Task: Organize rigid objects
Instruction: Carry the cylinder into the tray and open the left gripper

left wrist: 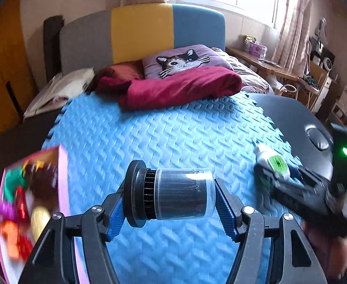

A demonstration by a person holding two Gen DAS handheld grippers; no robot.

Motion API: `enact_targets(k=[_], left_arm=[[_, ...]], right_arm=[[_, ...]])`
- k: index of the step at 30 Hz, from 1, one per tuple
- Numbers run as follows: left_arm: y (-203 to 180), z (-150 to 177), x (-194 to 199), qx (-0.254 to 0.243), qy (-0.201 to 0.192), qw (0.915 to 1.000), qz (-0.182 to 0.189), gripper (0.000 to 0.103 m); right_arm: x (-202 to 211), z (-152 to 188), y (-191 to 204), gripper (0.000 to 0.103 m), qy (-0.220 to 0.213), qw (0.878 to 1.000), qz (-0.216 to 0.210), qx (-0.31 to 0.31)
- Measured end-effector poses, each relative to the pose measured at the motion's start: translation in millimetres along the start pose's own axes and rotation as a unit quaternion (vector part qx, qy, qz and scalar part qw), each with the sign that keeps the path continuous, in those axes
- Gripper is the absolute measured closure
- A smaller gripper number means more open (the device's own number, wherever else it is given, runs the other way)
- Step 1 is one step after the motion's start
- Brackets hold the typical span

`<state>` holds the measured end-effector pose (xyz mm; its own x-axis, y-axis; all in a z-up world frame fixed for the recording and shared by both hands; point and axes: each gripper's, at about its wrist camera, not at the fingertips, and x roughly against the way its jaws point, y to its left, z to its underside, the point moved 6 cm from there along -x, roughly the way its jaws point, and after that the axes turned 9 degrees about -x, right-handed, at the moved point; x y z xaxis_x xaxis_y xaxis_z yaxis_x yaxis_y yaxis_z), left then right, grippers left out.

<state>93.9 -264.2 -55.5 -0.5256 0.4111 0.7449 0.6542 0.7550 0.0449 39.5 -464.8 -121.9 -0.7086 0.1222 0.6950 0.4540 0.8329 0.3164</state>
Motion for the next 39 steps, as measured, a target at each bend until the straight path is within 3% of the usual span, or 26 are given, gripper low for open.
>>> enact_targets(k=[6,14,27,39], left_arm=[[27,34,47,0.032,-0.023,0.9991,-0.017,0.036],[87,84,86,0.078,-0.029,0.9936,-0.077,0.036],[164,157,87,0.137,0.019,0.9795,-0.146,0.036],[183,172,83,0.134,0.020,0.9771,-0.164,0.035]], right_arm=[[-1,0,1,0.050,-0.001,1.000,0.002,0.005],[0,1,3,0.050,-0.002,1.000,0.004,0.011],[11,0,11,0.050,-0.026,0.999,0.009,0.032],[27,0,19,0.050,-0.057,0.997,0.016,0.046]])
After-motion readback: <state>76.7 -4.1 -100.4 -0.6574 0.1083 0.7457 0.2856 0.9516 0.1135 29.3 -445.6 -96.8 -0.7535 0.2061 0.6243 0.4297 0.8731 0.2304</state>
